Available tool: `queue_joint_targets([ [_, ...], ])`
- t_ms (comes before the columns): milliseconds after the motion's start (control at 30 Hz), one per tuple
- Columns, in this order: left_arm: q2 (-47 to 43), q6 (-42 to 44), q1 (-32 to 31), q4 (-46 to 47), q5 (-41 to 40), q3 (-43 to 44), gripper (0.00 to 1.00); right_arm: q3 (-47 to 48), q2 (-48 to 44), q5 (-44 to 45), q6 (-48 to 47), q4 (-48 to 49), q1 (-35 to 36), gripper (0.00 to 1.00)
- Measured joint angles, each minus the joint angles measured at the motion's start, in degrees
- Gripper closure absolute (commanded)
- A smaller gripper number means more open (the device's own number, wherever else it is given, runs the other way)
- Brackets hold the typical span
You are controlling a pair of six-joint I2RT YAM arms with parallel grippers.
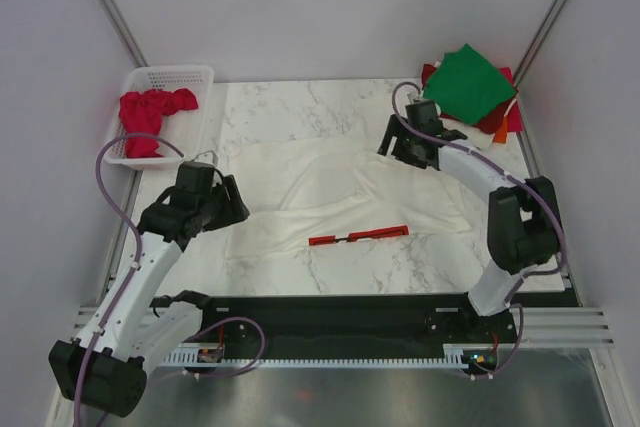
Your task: Fold and stack the t-shirts
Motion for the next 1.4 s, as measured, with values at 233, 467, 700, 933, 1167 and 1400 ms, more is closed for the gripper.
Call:
queue_joint_targets([
  [233,1.7,0.0,-0.3,0.0,0.1,-0.1,0.36,-17.6,-22.3,11.5,-0.6,-3.1,-6.8,0.19],
  [467,2.3,0.0,-1.4,0.0,0.2,-0.1,0.36,-26.2,-23.7,14.7,-1.1,-4.5,-11.2,0.34],
  [700,2.2,0.0,-4.5,0.0,0.0,-0.1,0.36,-29.2,-22.0,15.1,-1.2,-4.7,-14.5,0.34],
  [933,2.3,0.0,-5.1,0.0,-0.1,-0.1,0.35,-32.1,-22.0,15.8,-1.2,-4.4,-14.6,0.36],
  [1167,5.4,-0.8,-5.9,-0.1,-1.6,-0.1,0.26,-36.0,-26.2,15.8,-0.8,-5.6,-14.6,0.34],
  [1400,14.3,-4.3,-6.8,-0.9,-2.2,-0.1,0.28,-38.4,-30.5,13.4,0.7,-5.7,-14.6,0.55],
])
